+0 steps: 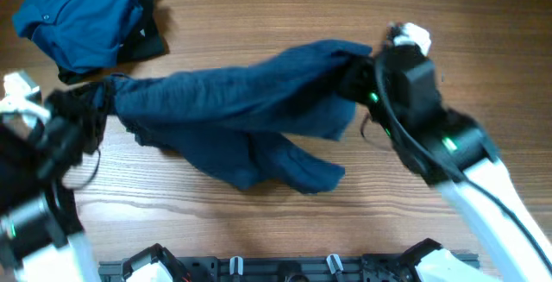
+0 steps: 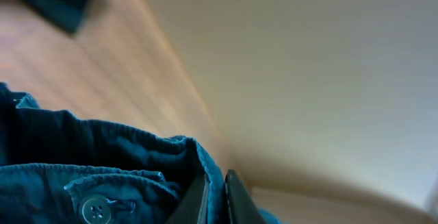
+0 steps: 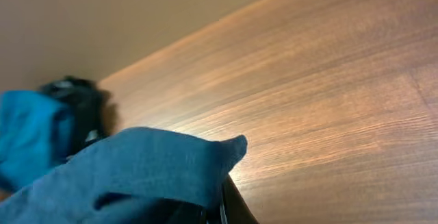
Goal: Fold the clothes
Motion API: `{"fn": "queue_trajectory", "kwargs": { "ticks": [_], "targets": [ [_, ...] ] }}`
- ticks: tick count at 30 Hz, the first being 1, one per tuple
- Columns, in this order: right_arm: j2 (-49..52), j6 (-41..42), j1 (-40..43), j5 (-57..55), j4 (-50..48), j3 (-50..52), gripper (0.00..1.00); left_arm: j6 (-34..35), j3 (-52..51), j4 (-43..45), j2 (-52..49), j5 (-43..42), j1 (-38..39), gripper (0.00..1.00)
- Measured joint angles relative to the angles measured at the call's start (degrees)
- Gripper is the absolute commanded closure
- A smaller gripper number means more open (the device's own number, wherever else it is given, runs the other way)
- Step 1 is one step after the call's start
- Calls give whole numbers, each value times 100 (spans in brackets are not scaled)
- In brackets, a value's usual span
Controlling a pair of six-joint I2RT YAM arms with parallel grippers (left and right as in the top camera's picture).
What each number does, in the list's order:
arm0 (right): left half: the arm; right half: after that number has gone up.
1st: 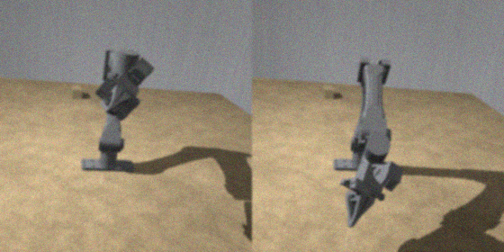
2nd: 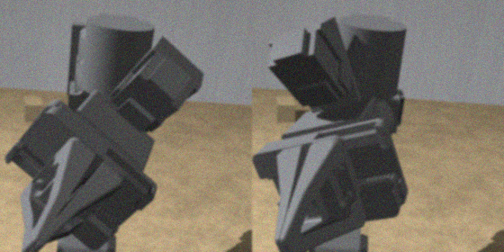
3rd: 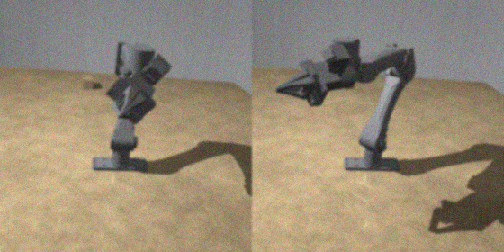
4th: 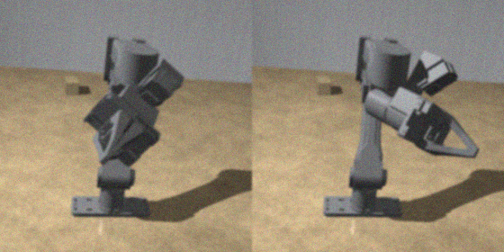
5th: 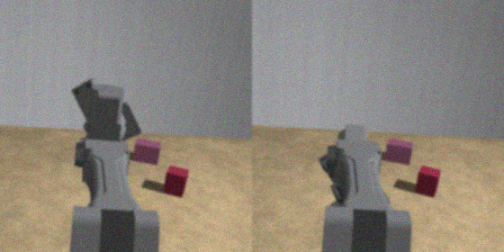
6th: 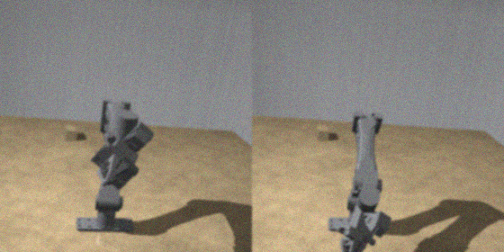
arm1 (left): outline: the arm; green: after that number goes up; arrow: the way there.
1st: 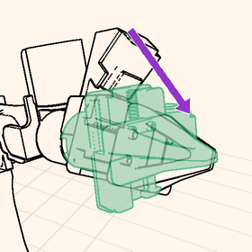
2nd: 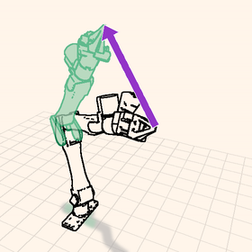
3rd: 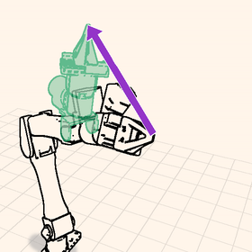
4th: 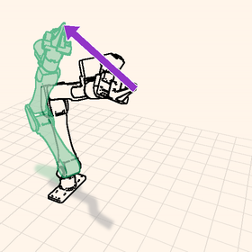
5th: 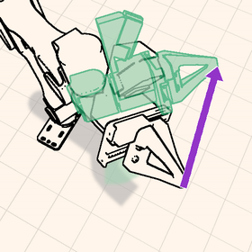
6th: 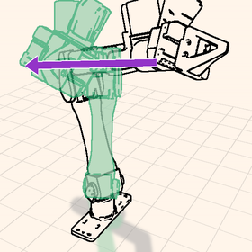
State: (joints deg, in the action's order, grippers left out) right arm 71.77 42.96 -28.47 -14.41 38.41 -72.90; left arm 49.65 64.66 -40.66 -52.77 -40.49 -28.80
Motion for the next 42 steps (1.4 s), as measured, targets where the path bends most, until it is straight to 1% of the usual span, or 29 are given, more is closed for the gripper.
{"fn": "queue_trajectory", "kwargs": {
  "ticks": [1,2,3,7,11,12,13,14,15,16,17,21,24,25,26,27,29,30,31,32,33,34,35,36,37,39,42],
  "targets": [
    [173,-31,44,2,-142,0,96,-11,-2,92,-269,168,114,62],
    [367,-72,96,-2,-328,0,96,-17,-7,269,-549,334,245,28],
    [535,-92,140,-2,-470,0,96,-37,-7,544,-850,448,409,0],
    [992,-195,284,-9,-870,0,95,-221,-2,1499,-2037,723,1069,0],
    [1285,-433,439,-116,-1202,0,93,-306,-4,2103,-3001,809,1582,0],
    [1335,-481,518,-138,-1211,0,89,-352,-4,2181,-3246,817,1696,0],
    [1368,-509,601,-157,-1228,0,81,-404,-4,2214,-3453,826,1801,0],
    [1408,-546,732,-175,-1239,0,67,-455,-4,2203,-3571,833,1860,0],
    [1432,-647,881,-177,-1248,0,47,-557,-4,2162,-3700,837,1939,0],
    [1451,-702,1034,-190,-1266,0,15,-667,-4,2090,-3779,855,2000,0],
    [1460,-769,1156,-192,-1270,0,1,-782,-4,2000,-3810,866,2057,0],
    [1464,-1224,1576,-184,-1154,-13,0,-1176,-4,1703,-3797,876,2201,0],
    [1464,-1545,1694,-170,-780,-57,0,-1519,-4,1290,-3786,876,2295,0],
    [1464,-1591,1705,-133,-470,-120,0,-1637,-4,1169,-3768,881,2330,0],
    [1464,-1631,1705,-15,-249,-188,1,-1753,-4,1064,-3735,894,2365,0],
    [1458,-1670,1705,138,-66,-247,1,-1858,-4,1014,-3694,898,2396,4],
    [1362,-1740,1705,627,282,-341,3,-2035,-4,852,-3560,916,2441,20],
    [1292,-1755,1705,859,457,-367,9,-2059,-4,741,-3495,918,2452,31],
    [1187,-1773,1696,1097,651,-385,21,-2111,-2,588,-3407,973,2459,48],
    [1097,-1790,1690,1298,833,-404,37,-2179,-2,435,-3329,1062,2459,66],
    [1001,-1869,1679,1532,1023,-428,56,-2199,-2,313,-3261,1165,2459,84],
    [942,-1947,1661,1685,1154,-444,66,-2218,-2,232,-3224,1255,2459,93],
    [890,-1989,1650,1908,1283,-450,71,-2240,-2,149,-3206,1368,2461,96],
    [883,-2017,1639,2107,1370,-448,78,-2245,-2,114,-3204,1436,2470,96],
    [898,-2033,1631,2286,1381,-422,87,-2262,-4,92,-3213,1523,2492,96],
    [988,-2096,1624,2511,1386,-354,96,-2284,-4,105,-3230,1615,2586,96],
    [1298,-2100,1624,2940,1432,-254,96,-2284,-4,116,-3316,1696,2892,96]
  ]
}}
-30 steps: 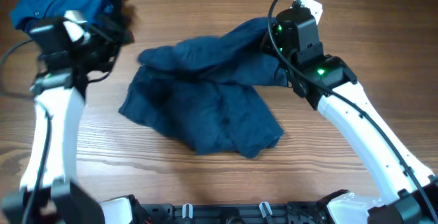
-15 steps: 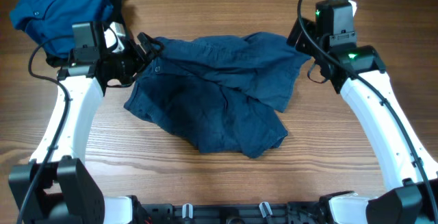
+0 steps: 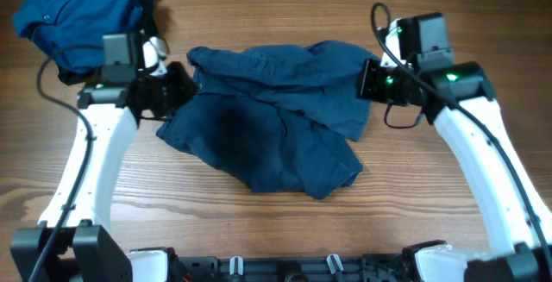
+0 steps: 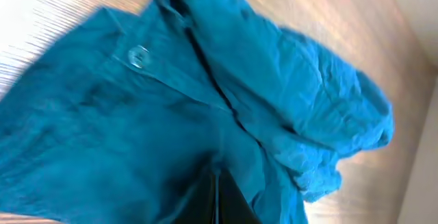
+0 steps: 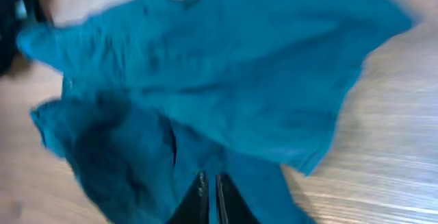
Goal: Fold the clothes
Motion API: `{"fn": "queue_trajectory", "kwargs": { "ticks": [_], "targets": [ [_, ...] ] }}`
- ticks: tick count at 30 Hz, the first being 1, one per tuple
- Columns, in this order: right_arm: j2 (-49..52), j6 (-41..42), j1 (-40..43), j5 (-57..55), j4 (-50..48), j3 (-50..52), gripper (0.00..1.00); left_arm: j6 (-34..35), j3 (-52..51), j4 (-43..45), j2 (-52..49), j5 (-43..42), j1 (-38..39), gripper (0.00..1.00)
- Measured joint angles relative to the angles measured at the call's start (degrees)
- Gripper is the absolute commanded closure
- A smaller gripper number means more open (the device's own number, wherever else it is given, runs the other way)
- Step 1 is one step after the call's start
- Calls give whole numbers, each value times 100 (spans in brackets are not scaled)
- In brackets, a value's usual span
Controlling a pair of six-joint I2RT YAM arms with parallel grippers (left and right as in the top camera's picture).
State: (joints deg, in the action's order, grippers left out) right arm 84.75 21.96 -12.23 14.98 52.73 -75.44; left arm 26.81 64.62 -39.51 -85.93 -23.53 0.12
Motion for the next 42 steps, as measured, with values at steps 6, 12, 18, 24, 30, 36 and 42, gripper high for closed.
{"fn": "queue_trajectory", "kwargs": {
  "ticks": [6,12,18,24,30,36,42],
  "targets": [
    [529,-85,-365,590,389,219,95,2,0,-214,-227,326,599,96],
    [535,-46,-1128,487,304,245,91,0,0,-66,-251,603,651,96],
    [826,223,-1191,96,-649,262,90,2,2,866,-658,678,678,96],
    [1580,286,-1084,-85,-1497,269,90,2,0,1869,-1320,708,811,96],
    [2096,332,-879,-203,-1869,286,89,2,0,2505,-1755,748,824,96],
    [2422,350,-575,-223,-2332,289,87,4,0,3069,-2041,935,824,96],
    [2638,352,-348,-223,-2785,289,85,2,0,3998,-2461,1156,824,96]
  ]
}}
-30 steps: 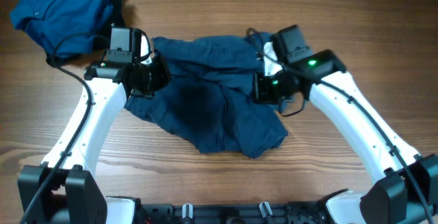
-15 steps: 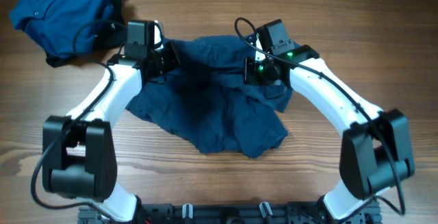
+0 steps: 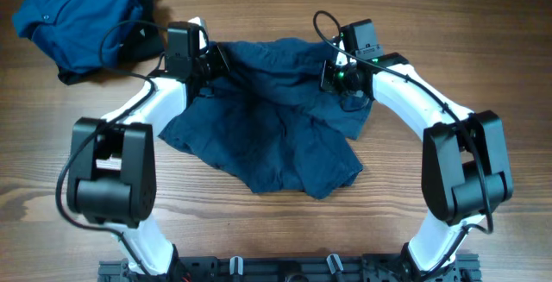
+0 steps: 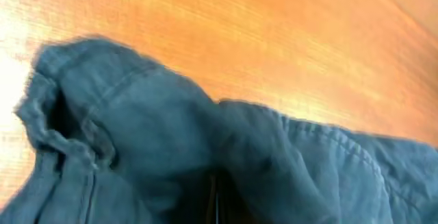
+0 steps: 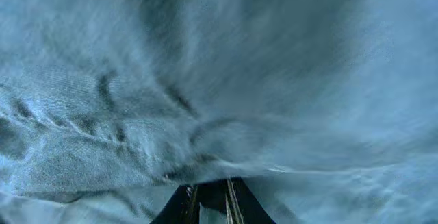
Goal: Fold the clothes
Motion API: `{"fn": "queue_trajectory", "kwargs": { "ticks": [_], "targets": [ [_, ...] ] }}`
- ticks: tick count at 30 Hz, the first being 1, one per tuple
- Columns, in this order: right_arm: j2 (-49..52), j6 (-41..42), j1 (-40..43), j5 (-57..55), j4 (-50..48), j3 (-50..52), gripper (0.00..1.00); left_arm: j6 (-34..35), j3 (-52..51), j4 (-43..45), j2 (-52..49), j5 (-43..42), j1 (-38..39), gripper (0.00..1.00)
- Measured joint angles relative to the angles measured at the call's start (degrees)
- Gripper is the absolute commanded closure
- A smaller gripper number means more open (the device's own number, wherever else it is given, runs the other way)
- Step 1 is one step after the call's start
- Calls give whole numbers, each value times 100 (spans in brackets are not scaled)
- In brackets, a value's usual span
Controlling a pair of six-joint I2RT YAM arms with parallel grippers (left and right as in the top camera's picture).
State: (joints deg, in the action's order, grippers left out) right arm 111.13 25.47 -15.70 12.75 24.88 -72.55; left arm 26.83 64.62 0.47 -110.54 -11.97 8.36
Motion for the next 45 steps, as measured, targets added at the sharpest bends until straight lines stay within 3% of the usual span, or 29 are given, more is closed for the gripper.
{"fn": "queue_trajectory", "kwargs": {
  "ticks": [12,22,27,32,33,34,35,39,45],
  "targets": [
    [481,-4,426,-557,-356,0,84,0,2,1082,-780,898,28,96],
    [481,-201,1311,-1196,-398,0,84,-52,2,1139,-859,2151,31,85],
    [481,-289,1764,-1340,-2,-50,87,-295,2,1143,-868,2406,33,71],
    [468,-330,1878,-1316,564,-328,87,-643,2,1117,-748,2505,129,46],
    [437,-330,1875,-1274,623,-363,87,-673,0,1102,-678,2509,149,36],
    [317,-328,1875,-1152,721,-393,84,-704,0,1075,-581,2524,181,14],
    [192,-328,1875,-1060,772,-402,82,-772,0,984,-313,2566,240,1],
    [-551,-343,1875,-531,1300,-428,66,-791,-4,262,597,2588,422,0],
    [-1971,-474,1873,656,2741,-542,46,-767,44,-1733,2382,2564,796,0]
  ]
}}
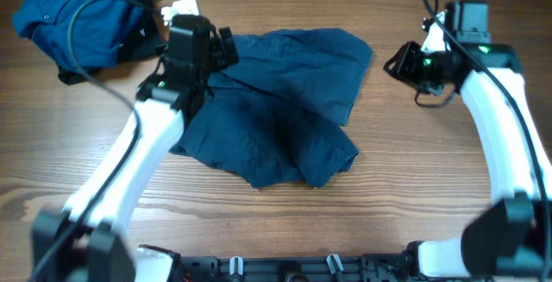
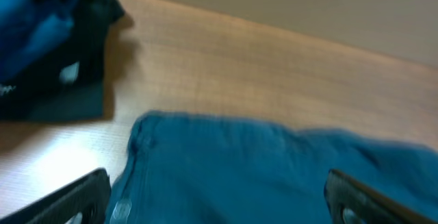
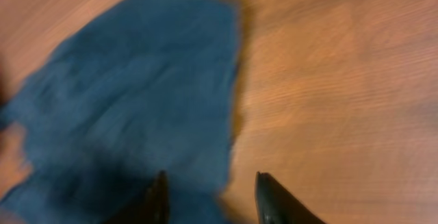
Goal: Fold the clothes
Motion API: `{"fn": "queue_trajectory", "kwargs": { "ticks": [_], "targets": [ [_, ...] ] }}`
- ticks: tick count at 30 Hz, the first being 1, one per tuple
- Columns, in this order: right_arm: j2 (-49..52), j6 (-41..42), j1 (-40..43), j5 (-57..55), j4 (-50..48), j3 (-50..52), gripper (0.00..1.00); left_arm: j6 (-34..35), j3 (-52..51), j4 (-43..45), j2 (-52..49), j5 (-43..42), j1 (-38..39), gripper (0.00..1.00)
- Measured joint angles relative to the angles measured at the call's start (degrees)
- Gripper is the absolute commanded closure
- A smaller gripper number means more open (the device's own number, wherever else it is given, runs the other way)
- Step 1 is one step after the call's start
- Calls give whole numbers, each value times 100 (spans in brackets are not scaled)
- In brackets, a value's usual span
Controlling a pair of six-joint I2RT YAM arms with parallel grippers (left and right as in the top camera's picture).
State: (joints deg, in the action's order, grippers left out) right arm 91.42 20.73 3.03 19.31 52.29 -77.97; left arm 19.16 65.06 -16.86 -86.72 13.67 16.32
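Note:
A dark blue garment point(image 1: 276, 109) lies spread and rumpled on the wooden table point(image 1: 431, 196), its far edge laid out straight. My left gripper point(image 1: 226, 44) hovers at its far left corner, wide open; in the left wrist view point(image 2: 219, 207) the cloth point(image 2: 239, 162) lies below between the spread fingers point(image 2: 75, 196). My right gripper point(image 1: 394, 62) is open just right of the garment's far right corner; in its wrist view point(image 3: 215, 196) the cloth point(image 3: 137, 94) lies ahead and to the left, over bare wood.
A heap of a brighter blue shirt point(image 1: 73, 15) on a black garment point(image 1: 142, 36) sits at the far left corner, close behind my left arm. A black rail point(image 1: 285, 269) runs along the near table edge.
Both grippers were shut on the garment's far edge, close together. Now both are open and the cloth lies free. The right gripper has moved right, off the cloth.
First the garment hung stretched between both shut grippers, far apart. Then it lay on the table with the grippers still on its two far corners. Later they held the far edge closer together. Now it lies released, with its far edge flatter.

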Motion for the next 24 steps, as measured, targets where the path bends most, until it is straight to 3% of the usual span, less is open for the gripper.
{"fn": "queue_trajectory", "kwargs": {
  "ticks": [2,4,7,14,24],
  "targets": [
    [-313,-192,-39,350,540,-20,36,87,4,-592,396,-52,68,0],
    [-566,-402,-188,629,1071,-24,13,232,13,-1329,761,-219,94,0],
    [-741,-713,-643,820,1703,-22,0,450,11,-2282,988,-422,94,0],
    [-778,-573,-2142,605,1875,444,0,756,2,-3762,894,-1019,94,0],
    [-776,994,-4022,-205,809,1749,1,820,2,-3751,391,-1320,81,0]
  ]
}}
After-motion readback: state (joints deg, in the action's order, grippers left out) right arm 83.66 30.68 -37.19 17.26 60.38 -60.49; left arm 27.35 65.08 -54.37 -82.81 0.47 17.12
